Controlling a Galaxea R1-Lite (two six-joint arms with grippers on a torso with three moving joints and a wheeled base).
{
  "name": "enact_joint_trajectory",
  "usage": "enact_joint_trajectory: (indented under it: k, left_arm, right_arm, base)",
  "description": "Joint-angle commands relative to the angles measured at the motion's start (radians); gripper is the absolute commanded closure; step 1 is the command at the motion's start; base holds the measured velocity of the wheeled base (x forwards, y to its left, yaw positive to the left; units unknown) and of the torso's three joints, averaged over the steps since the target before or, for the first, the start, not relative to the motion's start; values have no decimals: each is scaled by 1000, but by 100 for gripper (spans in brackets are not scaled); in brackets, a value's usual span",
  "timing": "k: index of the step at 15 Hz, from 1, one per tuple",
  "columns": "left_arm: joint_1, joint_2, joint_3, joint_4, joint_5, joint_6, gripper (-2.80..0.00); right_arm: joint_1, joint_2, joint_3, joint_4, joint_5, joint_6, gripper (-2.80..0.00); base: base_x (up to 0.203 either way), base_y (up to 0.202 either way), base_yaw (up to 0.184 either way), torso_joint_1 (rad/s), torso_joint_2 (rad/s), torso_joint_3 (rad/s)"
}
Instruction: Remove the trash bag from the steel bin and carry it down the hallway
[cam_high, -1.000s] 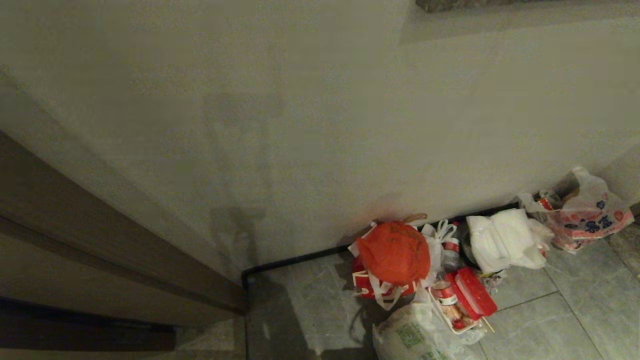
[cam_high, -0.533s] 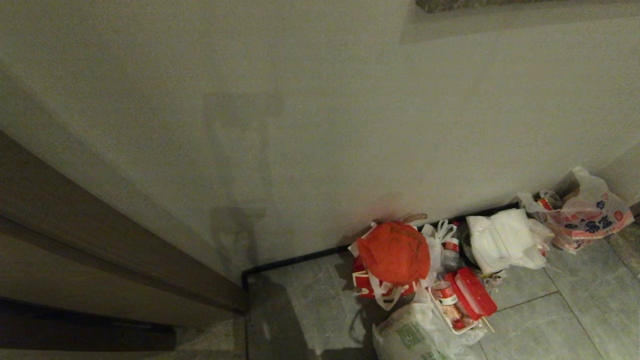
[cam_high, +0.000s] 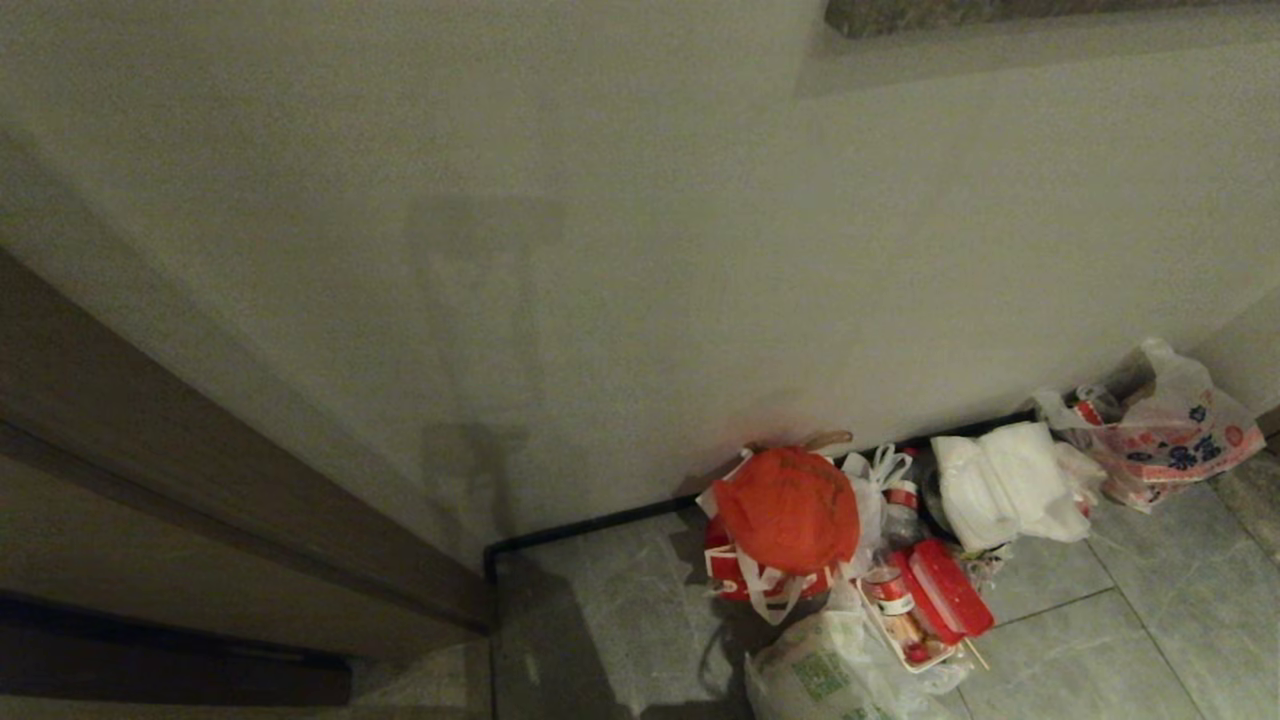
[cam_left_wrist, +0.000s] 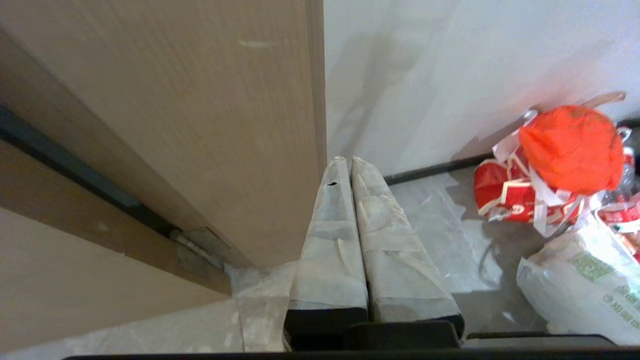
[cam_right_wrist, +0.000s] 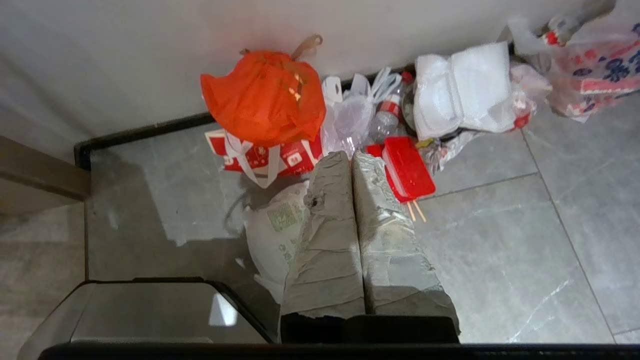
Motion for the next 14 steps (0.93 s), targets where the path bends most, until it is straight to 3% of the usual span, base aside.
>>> enact_joint_trajectory:
  k: [1,14]
  left_arm:
    - [1,0,2,0,0,-1,0]
    - [1,0,2,0,0,-1,0]
  right_arm:
    - [0,0,0,1,0,0,0]
    - [0,0,0,1,0,0,0]
  base:
    - [0,0,0,2,2,175]
    - [0,0,0,1,3,202]
